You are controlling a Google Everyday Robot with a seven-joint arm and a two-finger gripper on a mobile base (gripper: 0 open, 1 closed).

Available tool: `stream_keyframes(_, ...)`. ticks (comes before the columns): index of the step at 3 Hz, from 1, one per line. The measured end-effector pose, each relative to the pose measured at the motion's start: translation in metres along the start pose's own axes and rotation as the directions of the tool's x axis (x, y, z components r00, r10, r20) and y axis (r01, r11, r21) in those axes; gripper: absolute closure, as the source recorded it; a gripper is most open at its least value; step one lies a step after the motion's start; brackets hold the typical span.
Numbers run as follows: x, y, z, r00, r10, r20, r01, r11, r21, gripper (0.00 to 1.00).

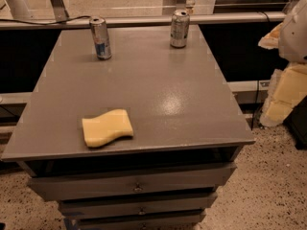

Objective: Knock redbull can over

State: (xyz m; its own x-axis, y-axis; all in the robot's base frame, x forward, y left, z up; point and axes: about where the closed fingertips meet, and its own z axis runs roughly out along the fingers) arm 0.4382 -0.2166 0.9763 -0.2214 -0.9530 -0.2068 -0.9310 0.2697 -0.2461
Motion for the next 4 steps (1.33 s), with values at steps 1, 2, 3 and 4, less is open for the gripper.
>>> stream_keyframes(1,0.0,0.0,0.0,1.0,0.0,0.0,0.0,1.0,0.0,0.0)
stream_keyframes(2,-0.029,-0.002,0.017,0.994,0.021,0.103,-0.02,0.9997,-0.016,0.0)
stream_keyframes(3,-0.088,-0.002,0.05,0.955,0.076,0.287,-0.06,0.9961,-0.064,0.0)
stream_keyframes(4,-0.147,-0.004,0.082,0.875,0.15,0.46,-0.106,0.9872,-0.119,0.0)
